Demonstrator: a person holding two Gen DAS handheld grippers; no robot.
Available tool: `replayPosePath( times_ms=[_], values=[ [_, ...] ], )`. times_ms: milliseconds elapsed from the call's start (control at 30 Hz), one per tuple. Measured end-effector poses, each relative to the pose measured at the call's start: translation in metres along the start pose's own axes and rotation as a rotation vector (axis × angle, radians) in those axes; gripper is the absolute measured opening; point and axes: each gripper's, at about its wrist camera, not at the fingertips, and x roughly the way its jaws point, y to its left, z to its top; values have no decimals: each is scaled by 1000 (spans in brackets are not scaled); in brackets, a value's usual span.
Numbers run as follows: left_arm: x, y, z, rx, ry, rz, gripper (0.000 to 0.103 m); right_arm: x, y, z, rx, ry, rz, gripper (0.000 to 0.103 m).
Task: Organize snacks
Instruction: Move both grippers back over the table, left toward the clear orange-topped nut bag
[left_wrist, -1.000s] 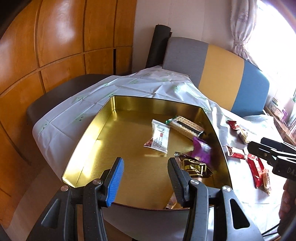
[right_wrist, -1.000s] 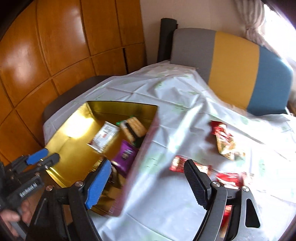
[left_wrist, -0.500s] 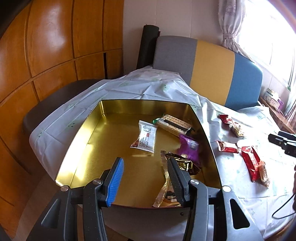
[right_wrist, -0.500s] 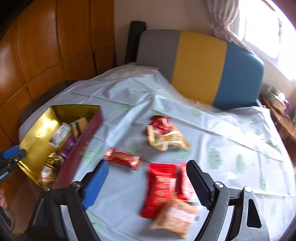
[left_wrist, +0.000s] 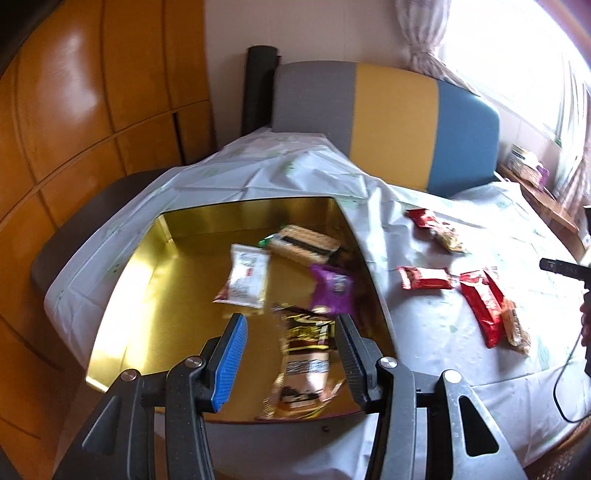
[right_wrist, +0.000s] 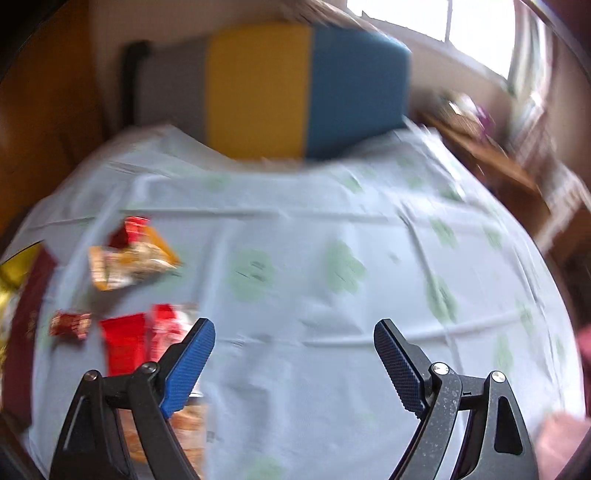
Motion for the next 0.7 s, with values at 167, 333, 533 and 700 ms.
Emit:
replayPosePath(
  times_ms=[167,333,533,700],
  values=[
    [0,-29,12,53,-8,-50,50,1,-20,7,127,23,24,89],
    [3,-66,25,127,12,-130,50,-4,-16,8,143,18,45,89],
    [20,-101,43,134,72,-243,50,-7,-13,7,145,12,71,91],
    [46,-128,55,127,136,-291,50,-8,-10,7,141,16,91,91]
  ],
)
